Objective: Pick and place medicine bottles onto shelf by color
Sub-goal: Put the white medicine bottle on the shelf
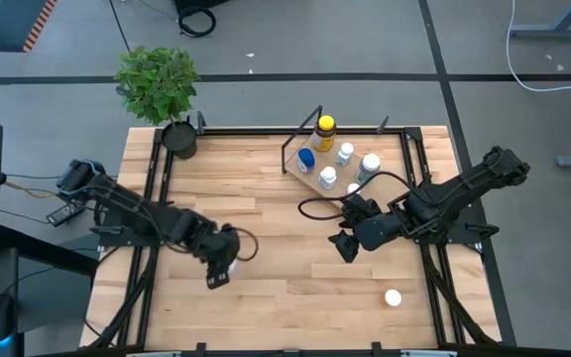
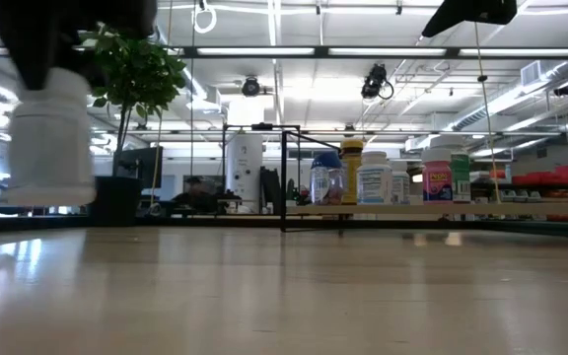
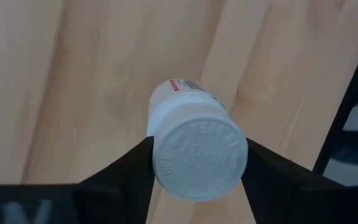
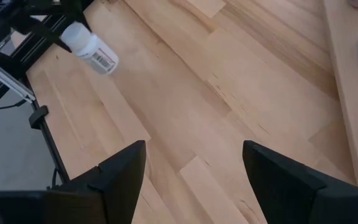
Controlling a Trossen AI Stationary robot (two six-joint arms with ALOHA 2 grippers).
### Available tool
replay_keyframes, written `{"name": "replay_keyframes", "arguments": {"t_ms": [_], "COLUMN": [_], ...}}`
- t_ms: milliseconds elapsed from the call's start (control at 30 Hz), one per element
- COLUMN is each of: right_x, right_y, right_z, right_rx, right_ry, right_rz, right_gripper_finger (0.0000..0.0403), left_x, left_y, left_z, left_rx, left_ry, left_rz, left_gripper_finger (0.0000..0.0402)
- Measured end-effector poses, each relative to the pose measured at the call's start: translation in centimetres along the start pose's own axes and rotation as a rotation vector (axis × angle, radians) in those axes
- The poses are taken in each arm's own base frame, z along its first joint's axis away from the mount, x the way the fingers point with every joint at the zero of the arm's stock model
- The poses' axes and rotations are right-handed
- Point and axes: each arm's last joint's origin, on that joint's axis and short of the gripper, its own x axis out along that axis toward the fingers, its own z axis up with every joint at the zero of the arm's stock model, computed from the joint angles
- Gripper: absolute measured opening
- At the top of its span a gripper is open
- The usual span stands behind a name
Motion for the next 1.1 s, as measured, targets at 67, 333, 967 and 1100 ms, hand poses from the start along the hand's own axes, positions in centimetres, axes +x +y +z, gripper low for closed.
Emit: {"name": "replay_keyframes", "arguments": {"t_ms": [67, 333, 967, 1100], "right_x": [0.0, 0.0, -1.8, -2.1], "right_y": [0.0, 0.1, 0.2, 0.4], "right_z": [0.0, -0.2, -4.5, -5.1], "right_rx": [0.000, 0.038, 0.014, -0.003], "right_ry": [0.003, 0.074, 0.424, 0.428], "right_rz": [0.001, 0.031, 0.015, 0.019], "right_gripper_finger": [0.0275, 0.0275, 0.0275, 0.0275], "left_x": [-0.4, -2.2, 0.7, 2.8], "left_y": [0.4, 1.7, 1.0, 1.0], "left_z": [1.1, 5.9, 16.1, 16.8], "left_rx": [0.019, 0.148, 0.356, 0.356], "left_ry": [-0.037, -0.139, -0.097, -0.053], "left_rz": [-0.015, -0.008, 0.048, 0.057], "left_gripper_finger": [0.0205, 0.0214, 0.0207, 0.0219]}}
